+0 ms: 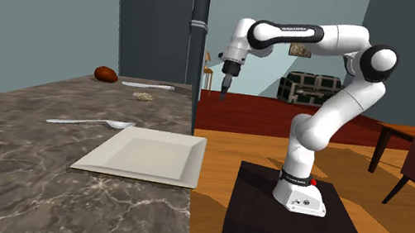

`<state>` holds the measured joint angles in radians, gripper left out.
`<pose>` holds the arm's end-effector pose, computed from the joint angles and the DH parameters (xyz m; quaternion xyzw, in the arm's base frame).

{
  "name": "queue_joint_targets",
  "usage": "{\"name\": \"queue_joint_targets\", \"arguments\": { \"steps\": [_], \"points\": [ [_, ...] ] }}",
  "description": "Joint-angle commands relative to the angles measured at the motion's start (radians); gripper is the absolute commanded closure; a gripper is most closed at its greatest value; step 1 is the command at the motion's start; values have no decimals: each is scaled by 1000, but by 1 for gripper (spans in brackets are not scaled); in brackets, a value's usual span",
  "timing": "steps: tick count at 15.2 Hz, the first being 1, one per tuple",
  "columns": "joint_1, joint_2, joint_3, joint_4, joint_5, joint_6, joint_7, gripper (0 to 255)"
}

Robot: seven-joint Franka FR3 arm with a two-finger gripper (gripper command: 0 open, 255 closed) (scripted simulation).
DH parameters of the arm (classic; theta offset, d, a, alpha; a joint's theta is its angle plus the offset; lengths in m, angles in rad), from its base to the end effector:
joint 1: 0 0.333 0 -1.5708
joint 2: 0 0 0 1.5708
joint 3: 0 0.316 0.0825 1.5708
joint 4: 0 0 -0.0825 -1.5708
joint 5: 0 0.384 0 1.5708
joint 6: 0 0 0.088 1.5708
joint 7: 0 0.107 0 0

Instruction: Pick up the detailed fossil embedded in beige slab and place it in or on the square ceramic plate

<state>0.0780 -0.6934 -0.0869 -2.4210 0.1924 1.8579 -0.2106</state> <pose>0.3554 0.0064 0.5569 -0.9868 -0.0867 -0.0750 0.1143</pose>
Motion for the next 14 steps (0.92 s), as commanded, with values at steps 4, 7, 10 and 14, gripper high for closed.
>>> {"name": "queue_joint_targets", "arguments": {
  "steps": [4,7,10,14],
  "points": [
    [76,128,-37,14,88,210,-147,0],
    [129,208,-61,44,157,313,-246,0],
    [187,291,-88,87,239,399,-355,0],
    [264,401,-122,167,369,481,-515,0]
  ]
}}
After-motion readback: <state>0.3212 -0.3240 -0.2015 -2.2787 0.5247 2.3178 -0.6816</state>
